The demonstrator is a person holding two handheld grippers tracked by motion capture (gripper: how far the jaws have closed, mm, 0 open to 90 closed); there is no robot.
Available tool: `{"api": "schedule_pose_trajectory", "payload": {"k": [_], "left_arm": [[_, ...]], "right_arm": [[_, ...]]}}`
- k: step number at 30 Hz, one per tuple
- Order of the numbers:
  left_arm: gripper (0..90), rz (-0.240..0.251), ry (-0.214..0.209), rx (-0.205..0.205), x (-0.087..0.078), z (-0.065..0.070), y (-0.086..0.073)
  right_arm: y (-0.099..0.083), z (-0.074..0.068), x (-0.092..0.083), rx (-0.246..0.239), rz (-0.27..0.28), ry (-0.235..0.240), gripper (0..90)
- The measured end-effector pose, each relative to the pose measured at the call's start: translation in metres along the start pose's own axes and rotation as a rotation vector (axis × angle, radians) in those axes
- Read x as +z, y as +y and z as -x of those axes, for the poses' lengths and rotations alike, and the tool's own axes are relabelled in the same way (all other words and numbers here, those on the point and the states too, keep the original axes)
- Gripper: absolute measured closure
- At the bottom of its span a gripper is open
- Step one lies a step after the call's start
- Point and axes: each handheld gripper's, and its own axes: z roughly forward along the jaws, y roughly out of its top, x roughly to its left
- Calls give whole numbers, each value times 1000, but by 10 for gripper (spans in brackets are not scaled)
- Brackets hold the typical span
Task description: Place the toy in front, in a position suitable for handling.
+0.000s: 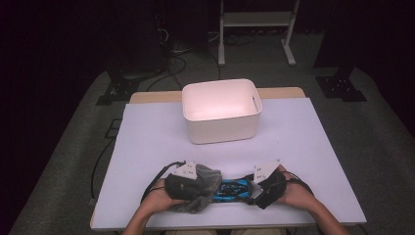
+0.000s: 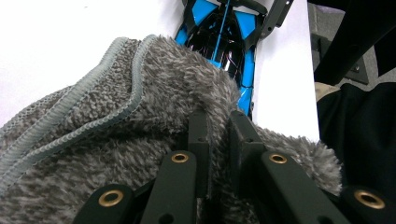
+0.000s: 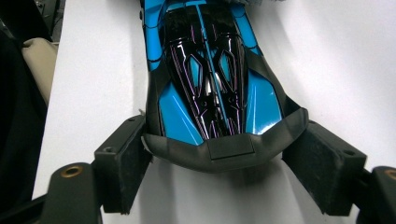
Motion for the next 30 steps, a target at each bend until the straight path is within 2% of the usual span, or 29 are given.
{"api": "schedule_pose_trajectory", "payload": {"k": [4,8,9,13,18,22,26,30], "left_arm": [[812,8,-11,20,4,4,10],[812,-16,-31,79,18,11,28],[812,-16,-31,79,18,11,28],[812,-18,-40,82,18,10,28],[810,-40,-4,79,7,8,21],[810,-50,14,62,-1,5,18],[810,-61,-4,71,3,6,28],[810,-101,-25,114,19,9,43]], "right_arm": [[2,-1,2,-1,-3,-3,233],[6,-2,7,-11,-12,-12,235],[6,-2,8,-26,-12,-15,236],[6,-3,8,-21,-10,-19,239],[6,-3,10,-16,-14,-14,249],[6,-3,10,-17,-11,-13,249],[5,-3,11,-13,-7,-8,249],[5,-3,11,-9,0,-9,249]]}}
